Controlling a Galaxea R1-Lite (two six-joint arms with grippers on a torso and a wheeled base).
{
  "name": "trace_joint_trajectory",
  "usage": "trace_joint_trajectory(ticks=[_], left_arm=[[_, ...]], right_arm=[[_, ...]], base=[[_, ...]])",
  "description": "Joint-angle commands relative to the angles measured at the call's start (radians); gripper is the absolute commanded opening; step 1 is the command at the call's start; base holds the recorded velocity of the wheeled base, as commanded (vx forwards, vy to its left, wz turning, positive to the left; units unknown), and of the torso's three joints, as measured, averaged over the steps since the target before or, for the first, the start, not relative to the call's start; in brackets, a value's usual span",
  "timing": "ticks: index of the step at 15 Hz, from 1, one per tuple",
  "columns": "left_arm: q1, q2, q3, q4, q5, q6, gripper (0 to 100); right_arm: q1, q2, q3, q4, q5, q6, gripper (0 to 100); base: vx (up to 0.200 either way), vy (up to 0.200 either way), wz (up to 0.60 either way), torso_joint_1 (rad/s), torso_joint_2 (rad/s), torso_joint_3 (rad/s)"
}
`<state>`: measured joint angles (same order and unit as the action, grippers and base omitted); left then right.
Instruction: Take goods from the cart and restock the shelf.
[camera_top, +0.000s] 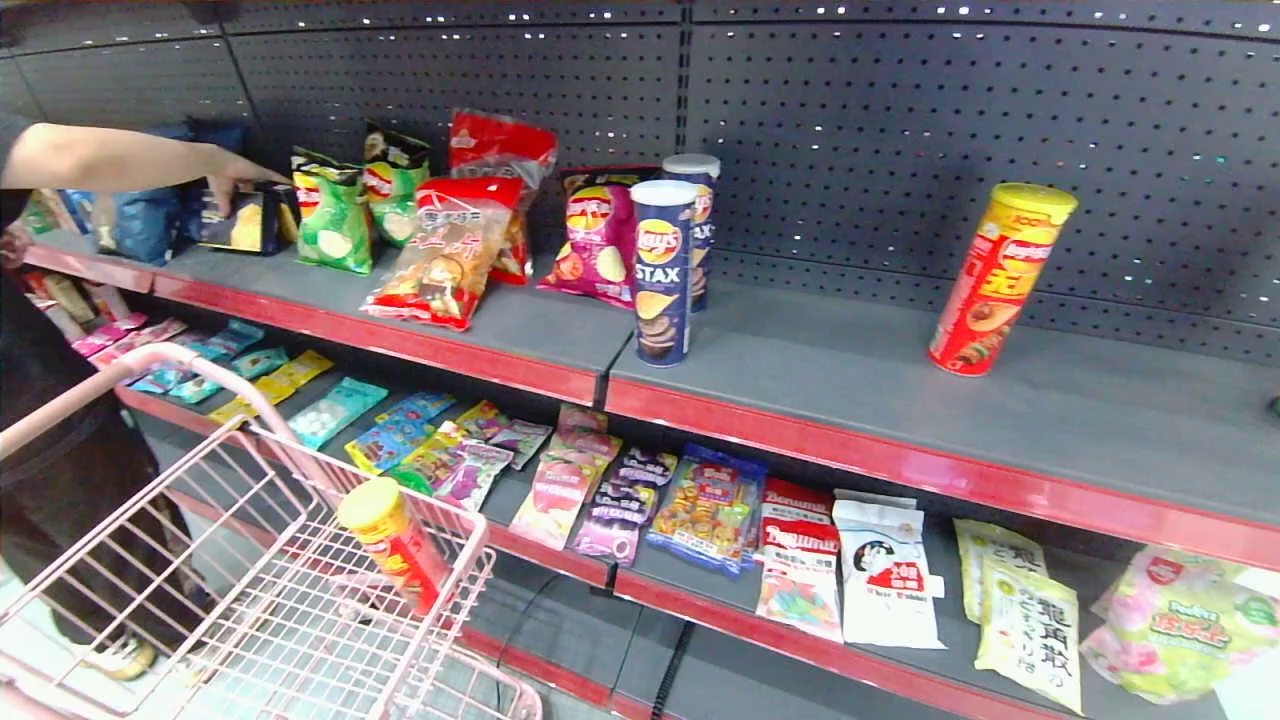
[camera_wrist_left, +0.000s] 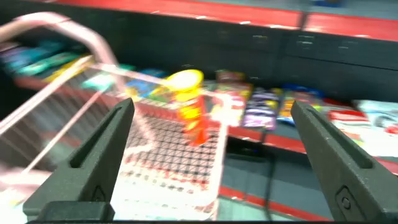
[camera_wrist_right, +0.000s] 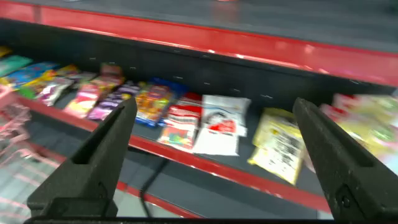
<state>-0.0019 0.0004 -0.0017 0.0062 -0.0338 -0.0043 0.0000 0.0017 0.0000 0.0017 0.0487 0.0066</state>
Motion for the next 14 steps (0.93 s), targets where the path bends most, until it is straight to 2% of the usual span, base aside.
trace_joint_trajectory(ticks=[1,6,14], left_arm=[[0.0,0.0,0.0,0.0,0.0,0.0,100],[0.0,0.0,0.0,0.0,0.0,0.0,100],[0.0,0.0,0.0,0.0,0.0,0.0,100]], right_arm=[[0.0,0.0,0.0,0.0,0.0,0.001,100],[0.0,0.0,0.0,0.0,0.0,0.004,100],[0.0,0.0,0.0,0.001,0.0,0.004,100]], base=[[0.0,0.0,0.6,0.002,0.0,0.002],[0.0,0.0,0.0,-0.015,0.03,0.024],[0.0,0.0,0.0,-0.151,0.39,0.232]])
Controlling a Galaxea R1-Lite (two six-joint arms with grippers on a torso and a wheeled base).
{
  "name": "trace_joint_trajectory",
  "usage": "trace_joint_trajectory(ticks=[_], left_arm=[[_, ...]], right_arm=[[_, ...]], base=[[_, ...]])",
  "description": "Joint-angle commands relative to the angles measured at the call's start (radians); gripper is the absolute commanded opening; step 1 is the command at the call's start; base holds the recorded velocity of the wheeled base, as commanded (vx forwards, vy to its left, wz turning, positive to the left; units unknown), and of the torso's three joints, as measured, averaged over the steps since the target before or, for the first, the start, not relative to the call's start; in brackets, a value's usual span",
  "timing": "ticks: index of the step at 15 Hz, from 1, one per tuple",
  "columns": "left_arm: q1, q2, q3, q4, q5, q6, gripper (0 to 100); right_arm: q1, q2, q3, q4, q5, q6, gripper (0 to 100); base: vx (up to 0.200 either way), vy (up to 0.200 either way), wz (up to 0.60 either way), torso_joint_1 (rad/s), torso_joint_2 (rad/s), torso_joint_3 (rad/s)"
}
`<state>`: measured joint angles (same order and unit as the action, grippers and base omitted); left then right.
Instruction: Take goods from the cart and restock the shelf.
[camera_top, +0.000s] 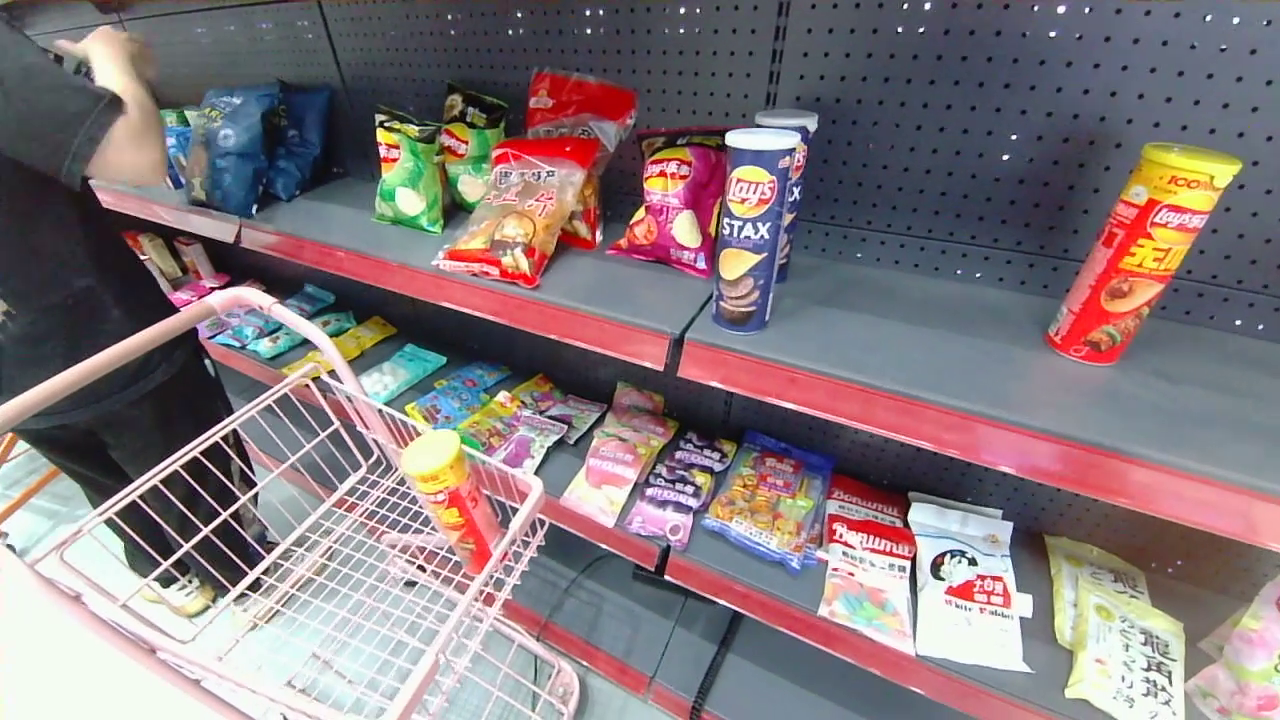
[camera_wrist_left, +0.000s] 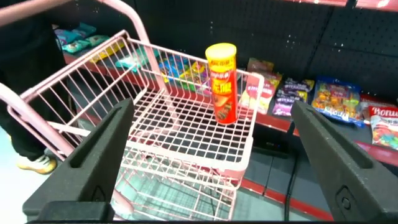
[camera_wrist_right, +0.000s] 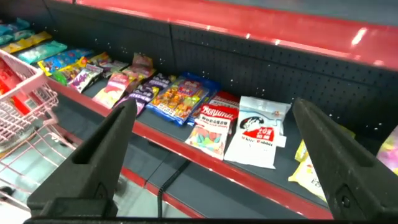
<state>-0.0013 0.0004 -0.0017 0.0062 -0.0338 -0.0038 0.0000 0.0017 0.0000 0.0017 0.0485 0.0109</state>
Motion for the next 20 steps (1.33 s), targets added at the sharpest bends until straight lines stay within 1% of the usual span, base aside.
trace_joint_trajectory(ticks=[1,7,9,10,11,12,13,14,15,16,17,18,19,20], left_arm=[[0.0,0.001,0.0,0.0,0.0,-0.001,100],[0.0,0.007,-0.001,0.0,-0.005,-0.004,100],[0.0,0.006,-0.004,0.0,-0.006,-0.001,100],[0.0,0.012,-0.034,0.0,-0.014,-0.007,100],[-0.032,0.176,-0.225,-0.003,-0.009,-0.053,100],[-0.048,0.372,-0.425,-0.002,-0.003,-0.168,100],[-0.046,0.507,-0.529,-0.006,-0.001,-0.182,100],[-0.046,0.596,-0.561,-0.017,-0.003,-0.173,100],[-0.046,0.728,-0.561,-0.071,-0.009,-0.127,100],[-0.032,0.934,-0.535,-0.209,-0.008,-0.094,100],[-0.029,1.063,-0.52,-0.347,-0.009,-0.093,100],[-0.029,1.221,-0.475,-0.529,-0.012,-0.088,100],[-0.029,1.314,-0.446,-0.626,-0.021,-0.077,100],[-0.026,1.388,-0.425,-0.67,-0.035,-0.073,100]], right_arm=[[0.0,0.0,0.0,0.0,0.001,0.0,100],[0.0,0.0,0.0,0.001,0.001,0.0,100],[0.0,0.0,0.0,0.001,-0.002,0.0,100],[0.0,0.0,0.0,0.001,-0.002,-0.002,100],[0.0,0.0,0.0,0.001,-0.007,-0.003,100],[0.0,0.0,0.0,0.001,-0.01,-0.002,100],[0.0,0.0,0.0,0.001,-0.01,-0.002,100],[0.0,0.0,0.0,0.001,-0.01,-0.003,100],[0.0,0.0,0.0,0.001,-0.01,-0.005,100],[0.0,0.0,0.0,0.001,-0.012,-0.003,100],[0.0,0.0,0.0,0.001,-0.012,-0.003,100],[0.0,0.0,0.0,0.001,-0.012,-0.005,100],[0.0,0.0,0.0,0.001,-0.012,-0.005,100],[0.0,0.0,0.0,0.001,-0.012,-0.005,100]], base=[[0.0,0.0,0.0,-0.203,0.54,0.339],[0.0,0.0,0.0,-0.185,0.54,0.346],[0.0,0.0,0.0,-0.115,0.36,0.232],[0.0,0.0,0.0,-0.051,0.15,0.11],[0.0,0.0,0.0,-0.022,0.09,0.061],[0.0,0.0,0.0,-0.012,0.05,0.032],[0.0,0.0,0.0,0.0,0.0,0.0],[0.0,0.0,0.0,0.0,0.0,0.0],[0.0,0.0,0.0,0.0,0.0,0.0],[0.0,0.0,0.0,0.0,0.0,0.0],[0.0,0.0,0.0,0.0,0.0,0.0],[0.0,0.0,0.0,0.0,0.0,0.0],[0.0,0.0,0.0,0.0,0.0,0.0],[0.0,0.0,0.0,0.0,0.0,0.0]])
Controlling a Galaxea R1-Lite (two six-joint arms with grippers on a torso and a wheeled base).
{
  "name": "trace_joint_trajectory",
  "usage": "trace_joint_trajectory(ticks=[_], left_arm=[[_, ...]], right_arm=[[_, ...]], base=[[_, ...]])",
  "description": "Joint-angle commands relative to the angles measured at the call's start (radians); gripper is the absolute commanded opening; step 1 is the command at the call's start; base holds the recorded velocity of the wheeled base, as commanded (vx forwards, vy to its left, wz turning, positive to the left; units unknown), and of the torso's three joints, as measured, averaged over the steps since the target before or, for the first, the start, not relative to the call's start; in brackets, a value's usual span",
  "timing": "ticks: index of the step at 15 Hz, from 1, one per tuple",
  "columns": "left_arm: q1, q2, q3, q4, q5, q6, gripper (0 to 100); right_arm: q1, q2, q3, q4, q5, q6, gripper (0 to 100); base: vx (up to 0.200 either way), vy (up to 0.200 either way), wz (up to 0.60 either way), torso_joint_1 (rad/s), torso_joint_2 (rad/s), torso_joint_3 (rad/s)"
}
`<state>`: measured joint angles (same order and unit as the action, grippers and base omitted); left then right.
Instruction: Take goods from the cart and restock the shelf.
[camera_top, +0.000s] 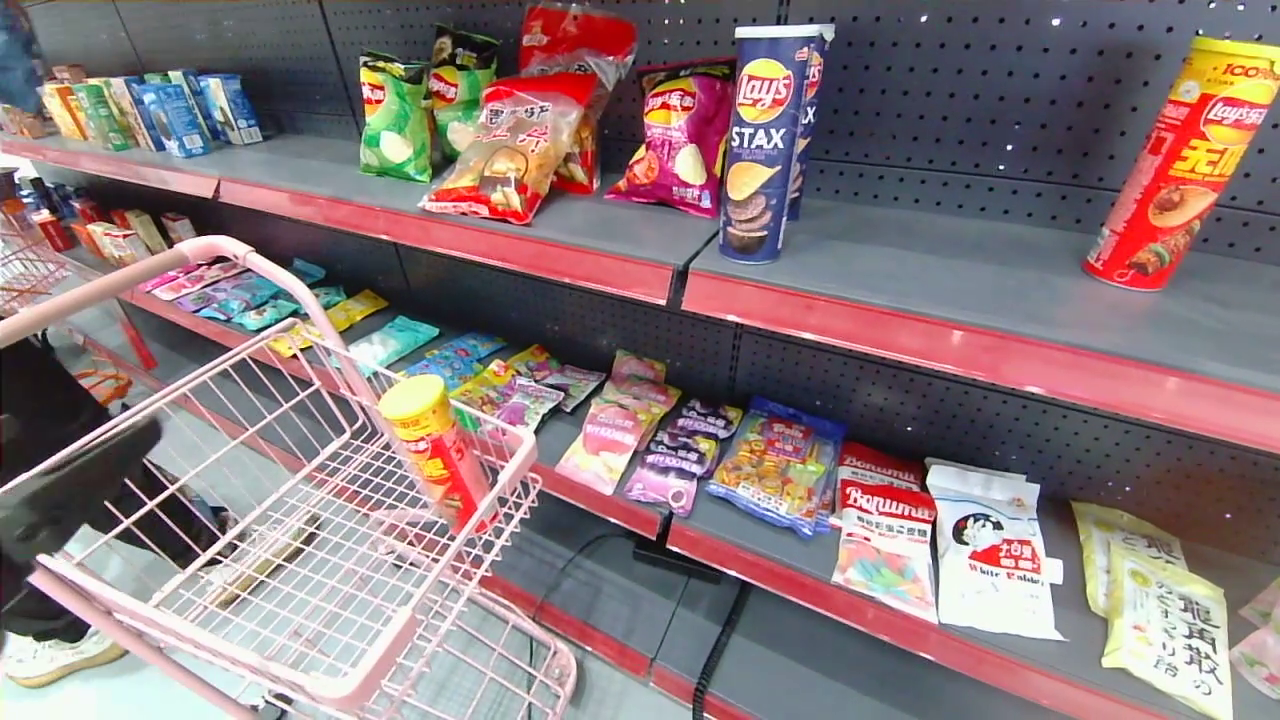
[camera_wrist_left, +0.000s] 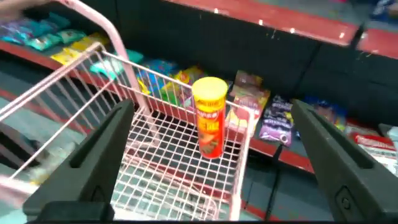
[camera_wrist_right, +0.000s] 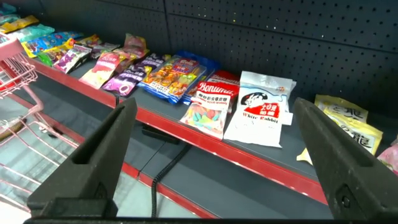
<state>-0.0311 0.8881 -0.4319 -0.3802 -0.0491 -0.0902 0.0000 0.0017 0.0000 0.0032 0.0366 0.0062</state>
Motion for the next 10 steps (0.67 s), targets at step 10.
trace_joint_trajectory(ticks=[10], left_arm=[[0.031,0.919,-0.028,-0.537,-0.19,0.038,100]], right_arm=[[0.0,0.0,0.0,0.0,0.002,-0.002,100]], base=[[0.0,0.0,0.0,0.0,0.0,0.0]])
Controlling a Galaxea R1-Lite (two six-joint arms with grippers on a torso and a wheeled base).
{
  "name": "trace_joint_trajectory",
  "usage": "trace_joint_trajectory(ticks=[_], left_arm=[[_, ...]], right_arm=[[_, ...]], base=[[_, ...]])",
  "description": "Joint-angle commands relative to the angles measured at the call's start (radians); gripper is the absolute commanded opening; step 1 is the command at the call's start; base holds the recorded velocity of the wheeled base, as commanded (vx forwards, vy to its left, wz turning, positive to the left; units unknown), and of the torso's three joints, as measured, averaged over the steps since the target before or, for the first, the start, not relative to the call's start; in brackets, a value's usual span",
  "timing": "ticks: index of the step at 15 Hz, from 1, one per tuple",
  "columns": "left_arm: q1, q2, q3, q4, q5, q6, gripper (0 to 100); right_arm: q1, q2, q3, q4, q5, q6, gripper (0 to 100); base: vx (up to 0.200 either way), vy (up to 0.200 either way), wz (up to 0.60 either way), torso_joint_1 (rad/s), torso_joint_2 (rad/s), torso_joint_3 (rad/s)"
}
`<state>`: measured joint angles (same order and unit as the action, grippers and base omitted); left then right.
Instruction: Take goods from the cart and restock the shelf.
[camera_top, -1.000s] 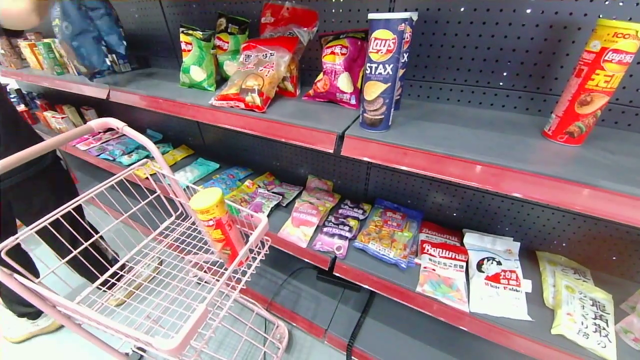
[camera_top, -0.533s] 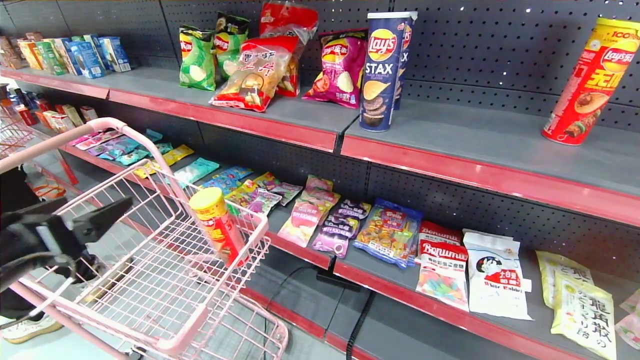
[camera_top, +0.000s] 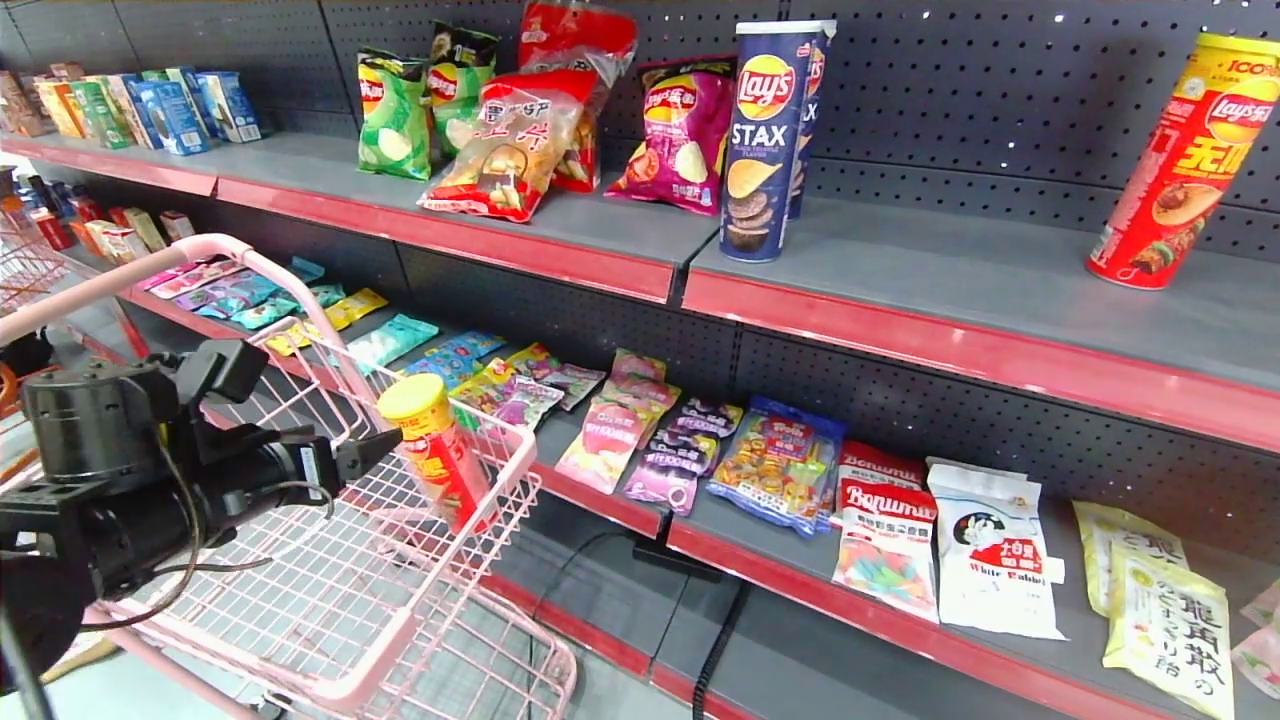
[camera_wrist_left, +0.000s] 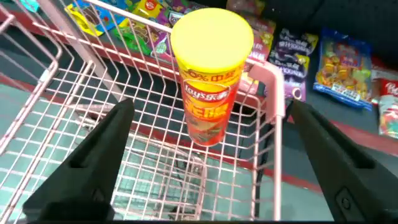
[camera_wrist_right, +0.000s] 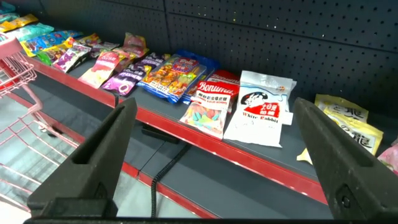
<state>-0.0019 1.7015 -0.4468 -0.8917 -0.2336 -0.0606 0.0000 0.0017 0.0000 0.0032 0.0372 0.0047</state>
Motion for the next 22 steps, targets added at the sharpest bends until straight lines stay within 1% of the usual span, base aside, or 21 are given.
trace_joint_trajectory(ticks=[1,2,3,4,5,6,7,9,11,12,13,14,16,20,22], left_arm=[[0.002,0.141,-0.015,-0.059,-0.027,0.025,100],[0.002,0.153,-0.016,-0.073,-0.038,0.031,100],[0.002,0.196,-0.026,-0.119,-0.072,0.047,100],[0.002,0.225,-0.046,-0.141,-0.079,0.05,100],[0.002,0.237,-0.056,-0.147,-0.079,0.05,100],[0.003,0.274,-0.104,-0.154,-0.079,0.05,100],[0.003,0.294,-0.13,-0.154,-0.079,0.05,100],[0.002,0.325,-0.15,-0.156,-0.079,0.053,100],[-0.001,0.371,-0.158,-0.159,-0.081,0.093,100],[-0.001,0.388,-0.165,-0.176,-0.084,0.104,100],[-0.001,0.391,-0.167,-0.181,-0.084,0.105,100],[-0.007,0.435,-0.179,-0.265,-0.084,0.107,0],[-0.007,0.466,-0.176,-0.316,-0.084,0.107,0],[-0.009,0.448,-0.167,-0.317,-0.084,0.105,0],[-0.007,0.377,-0.144,-0.3,-0.085,0.099,0]], right_arm=[[0.0,0.0,0.0,0.0,0.001,0.001,100],[0.0,0.0,0.0,0.0,0.001,0.001,100],[0.0,0.0,0.0,0.0,0.0,0.001,100],[0.0,0.0,0.0,0.0,0.001,0.0,100],[0.0,0.0,0.0,0.0,0.001,0.001,100],[0.0,0.0,0.0,0.0,0.001,0.0,100],[0.0,0.0,0.0,0.0,0.001,0.0,100],[0.0,0.0,0.0,0.0,0.001,0.0,100],[0.0,0.0,0.0,0.0,0.001,0.0,100],[0.0,0.0,0.0,0.0,0.001,0.0,100],[0.0,0.0,0.0,0.0,0.001,0.0,100],[0.0,0.0,0.0,0.0,0.001,0.0,100],[0.0,0.0,0.0,0.0,0.001,0.0,100],[0.0,0.0,0.0,0.0,0.001,0.001,100],[0.0,0.0,0.0,0.0,0.001,0.001,100]], base=[[0.0,0.0,0.0,0.0,0.0,0.0],[0.0,0.0,0.0,0.0,0.0,0.0],[0.0,0.0,0.0,0.0,0.0,0.0],[0.0,0.0,0.0,0.0,0.0,0.0],[0.0,0.0,0.0,0.0,0.0,0.0],[0.0,0.0,0.0,0.0,0.0,0.0],[0.0,0.0,0.0,0.0,0.0,0.0],[0.0,0.0,0.0,0.0,0.0,0.0],[0.0,0.0,0.0,0.0,0.0,0.0],[0.0,0.0,0.0,0.0,0.0,0.0],[0.0,0.0,0.0,0.0,0.0,0.0],[0.0,0.0,0.0,0.0,0.0,0.0],[0.0,0.0,0.0,0.0,0.0,0.0],[0.0,0.0,0.0,0.0,0.0,0.0],[0.0,0.0,0.0,0.0,0.0,0.0]])
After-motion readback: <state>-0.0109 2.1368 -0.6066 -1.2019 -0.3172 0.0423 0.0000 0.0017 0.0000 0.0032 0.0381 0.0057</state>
